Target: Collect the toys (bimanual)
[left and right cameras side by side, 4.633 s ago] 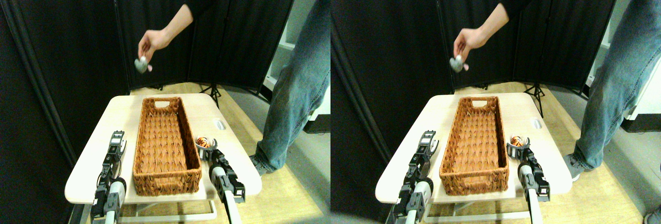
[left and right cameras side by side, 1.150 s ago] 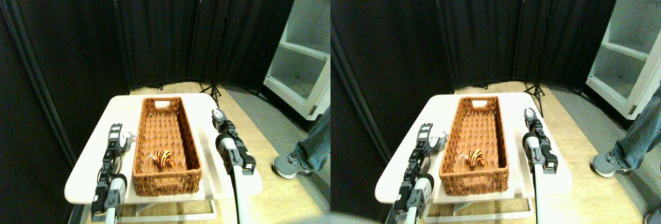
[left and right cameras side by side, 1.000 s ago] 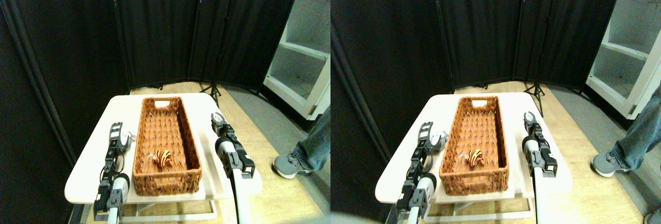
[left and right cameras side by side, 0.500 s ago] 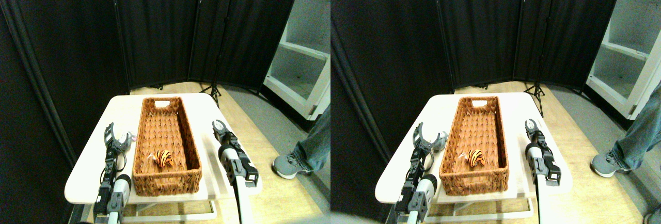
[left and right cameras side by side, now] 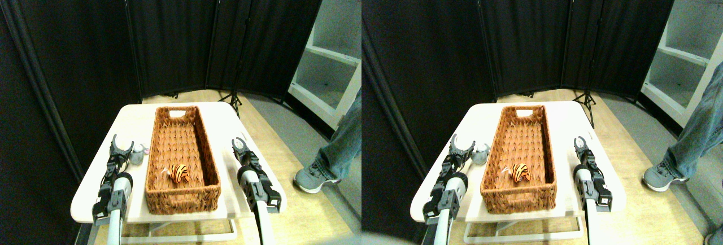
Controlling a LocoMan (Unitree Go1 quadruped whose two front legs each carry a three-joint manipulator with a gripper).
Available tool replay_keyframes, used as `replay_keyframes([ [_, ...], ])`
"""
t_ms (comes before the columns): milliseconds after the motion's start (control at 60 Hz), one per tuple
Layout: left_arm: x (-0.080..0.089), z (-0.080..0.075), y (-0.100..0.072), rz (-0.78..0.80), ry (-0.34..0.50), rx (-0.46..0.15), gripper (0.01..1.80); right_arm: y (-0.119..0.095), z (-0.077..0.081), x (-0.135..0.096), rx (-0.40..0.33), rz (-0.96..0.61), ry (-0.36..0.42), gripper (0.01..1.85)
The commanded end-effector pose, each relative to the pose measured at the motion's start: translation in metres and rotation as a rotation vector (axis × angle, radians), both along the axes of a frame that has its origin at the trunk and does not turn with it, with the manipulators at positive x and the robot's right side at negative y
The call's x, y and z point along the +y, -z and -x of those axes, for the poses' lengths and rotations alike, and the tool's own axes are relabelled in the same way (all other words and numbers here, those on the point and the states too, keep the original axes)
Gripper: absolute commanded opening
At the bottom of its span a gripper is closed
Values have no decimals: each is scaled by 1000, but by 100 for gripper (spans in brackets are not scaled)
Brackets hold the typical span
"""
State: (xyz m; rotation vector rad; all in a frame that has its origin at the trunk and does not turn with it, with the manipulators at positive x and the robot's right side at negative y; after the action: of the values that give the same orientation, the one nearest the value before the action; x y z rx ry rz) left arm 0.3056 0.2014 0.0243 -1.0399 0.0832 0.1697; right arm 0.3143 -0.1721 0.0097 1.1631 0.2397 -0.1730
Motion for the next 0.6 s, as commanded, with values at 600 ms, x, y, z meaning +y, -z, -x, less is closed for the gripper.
replay_keyframes([
  [600, -20, 12, -18, 426, 92, -7, 58, 6, -13, 15, 37, -36, 49, 1],
])
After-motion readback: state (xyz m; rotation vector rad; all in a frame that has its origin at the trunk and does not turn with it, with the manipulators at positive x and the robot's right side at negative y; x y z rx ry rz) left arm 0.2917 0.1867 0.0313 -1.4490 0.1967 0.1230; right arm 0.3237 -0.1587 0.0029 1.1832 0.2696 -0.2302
